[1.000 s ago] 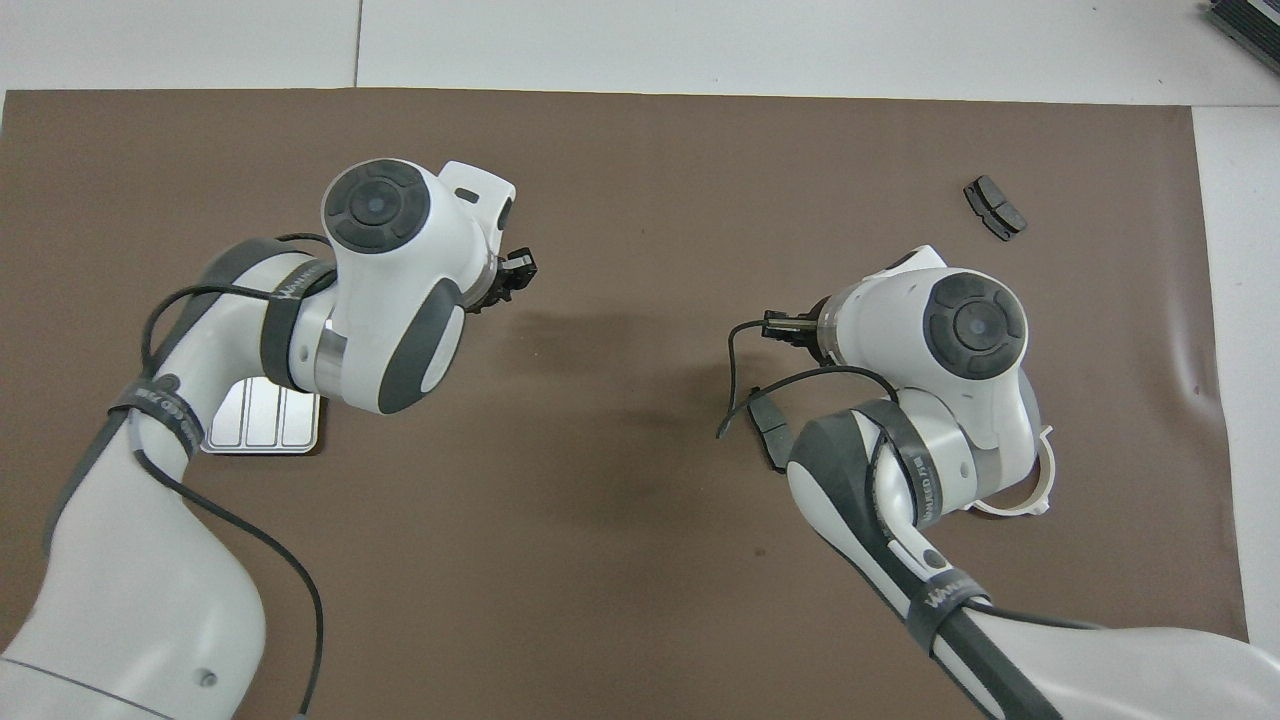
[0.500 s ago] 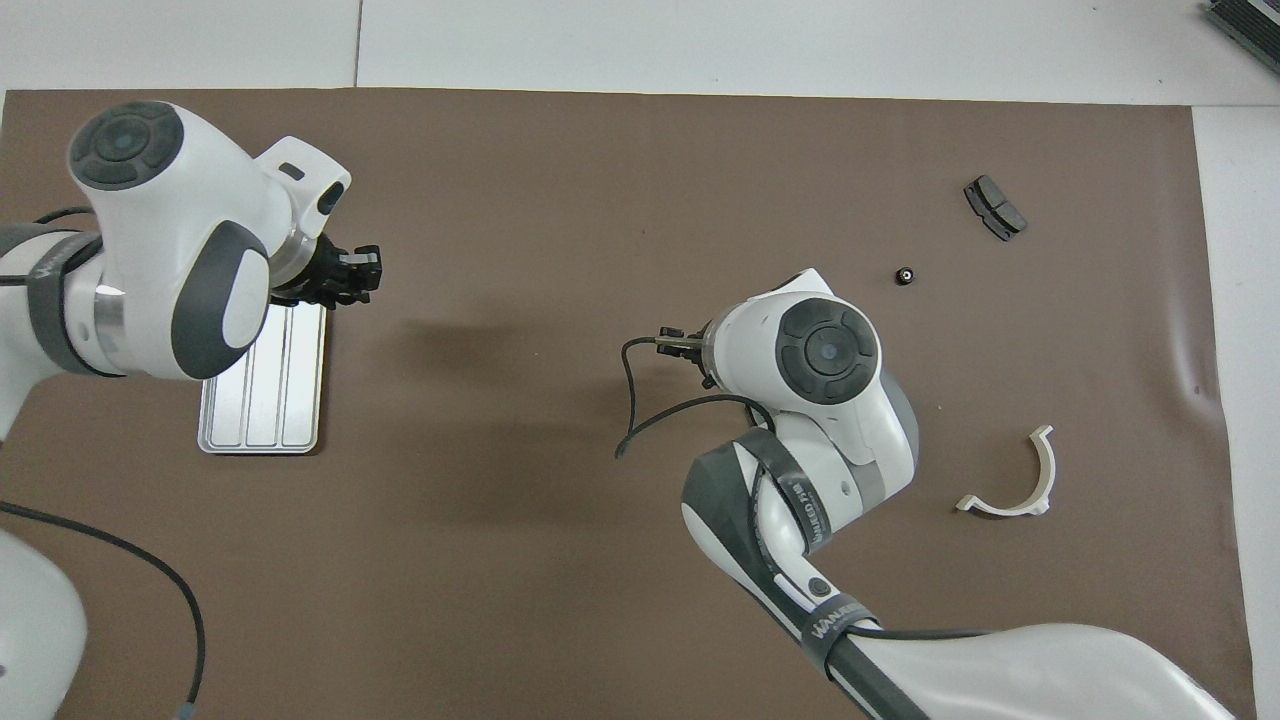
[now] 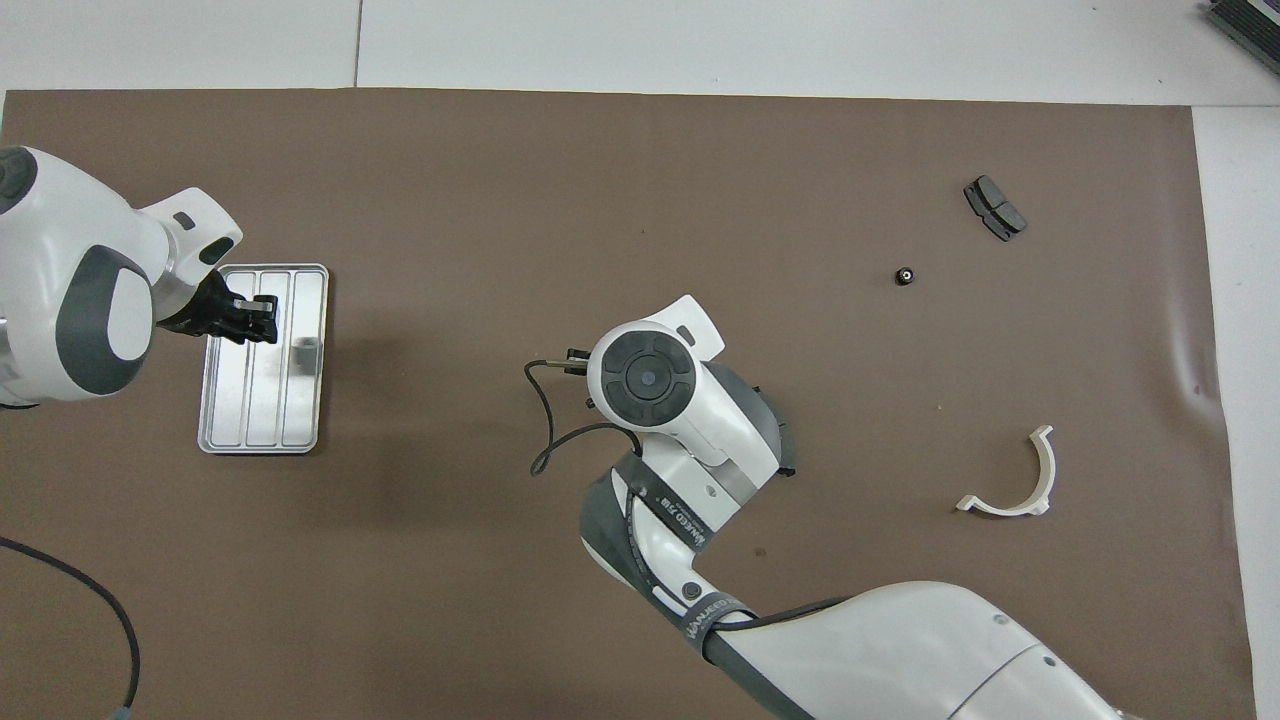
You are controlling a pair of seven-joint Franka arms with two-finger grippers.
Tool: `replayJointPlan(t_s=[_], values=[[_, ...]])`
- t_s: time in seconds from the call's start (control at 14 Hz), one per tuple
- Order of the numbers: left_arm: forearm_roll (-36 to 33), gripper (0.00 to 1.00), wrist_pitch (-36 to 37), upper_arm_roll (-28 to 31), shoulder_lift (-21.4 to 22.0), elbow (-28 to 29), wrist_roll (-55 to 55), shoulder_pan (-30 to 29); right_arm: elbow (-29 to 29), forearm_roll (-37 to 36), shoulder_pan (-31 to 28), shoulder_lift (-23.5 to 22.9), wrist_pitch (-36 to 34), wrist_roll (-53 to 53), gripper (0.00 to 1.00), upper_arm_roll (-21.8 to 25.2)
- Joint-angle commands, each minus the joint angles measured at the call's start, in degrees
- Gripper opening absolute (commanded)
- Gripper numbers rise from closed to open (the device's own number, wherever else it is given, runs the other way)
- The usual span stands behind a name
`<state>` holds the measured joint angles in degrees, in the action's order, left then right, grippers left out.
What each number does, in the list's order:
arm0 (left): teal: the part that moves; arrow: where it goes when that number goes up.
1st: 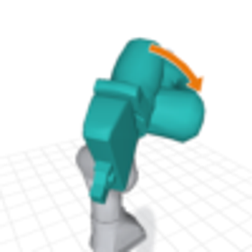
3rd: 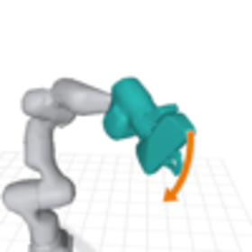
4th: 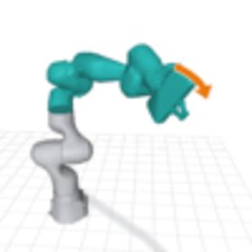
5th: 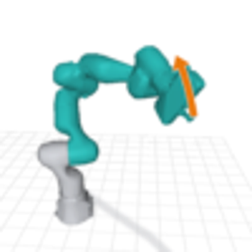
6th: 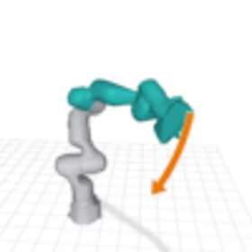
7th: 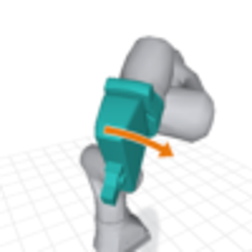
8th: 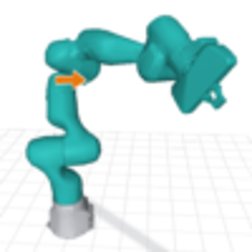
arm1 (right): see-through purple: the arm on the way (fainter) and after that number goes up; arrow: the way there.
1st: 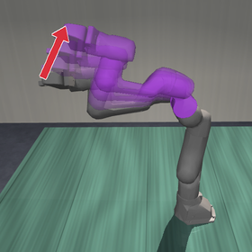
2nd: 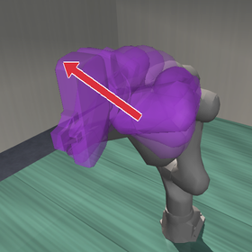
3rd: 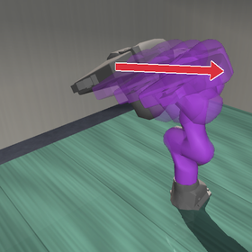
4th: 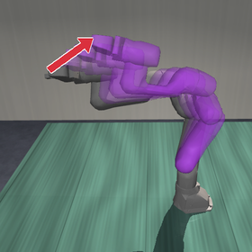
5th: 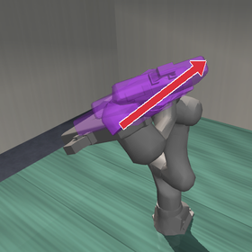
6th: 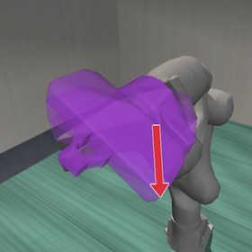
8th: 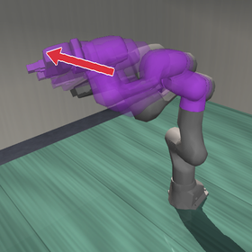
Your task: Pick bearing gear from pile to tray
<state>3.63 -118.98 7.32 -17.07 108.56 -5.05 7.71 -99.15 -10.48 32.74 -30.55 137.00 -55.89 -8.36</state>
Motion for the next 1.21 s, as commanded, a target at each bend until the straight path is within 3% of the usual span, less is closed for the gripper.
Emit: replayJointPlan(t_s=[0.0, 0.07, 0.36, 0.71, 0.93, 1.14], values=[[0.15, 0.81, -1.07, -0.03, 2.22, 2.27, -0.92, 0.02, 1.68, -1.65, -0.31, -0.39, -1.91, -1.32, 0.81, 0.1], [0.15, 0.84, -1.07, -0.03, 2.13, 1.92, -0.92, 0.11, 2.29, -1.65, -0.39, -0.39, -2.35, -1.41, 1.0, 0.1], [0.15, 0.83, -1.69, -0.2, 1.34, -1.06, 4.23, 5.36, 2.04, -1.74, -4.41, 2.32, -2.36, -0.37, 1.0, 0.36], [0.15, 0.79, -3.53, -0.46, 1.16, -2.82, 29.79, 18.63, -1.65, -1.21, -13.64, 8.13, -2.79, 10.51, 1.0, 0.19], [0.15, 0.75, -6.25, -0.55, 1.08, -2.74, 38.17, 25.75, -2.45, -0.77, -20.41, 8.13, -2.71, 20.79, 1.0, 0.19], [0.15, 0.74, -12.13, -0.55, -2.25, -2.47, 43.97, 30.94, -2.45, -0.77, -25.86, 7.35, -2.53, 28.1, 1.0, 0.19]])
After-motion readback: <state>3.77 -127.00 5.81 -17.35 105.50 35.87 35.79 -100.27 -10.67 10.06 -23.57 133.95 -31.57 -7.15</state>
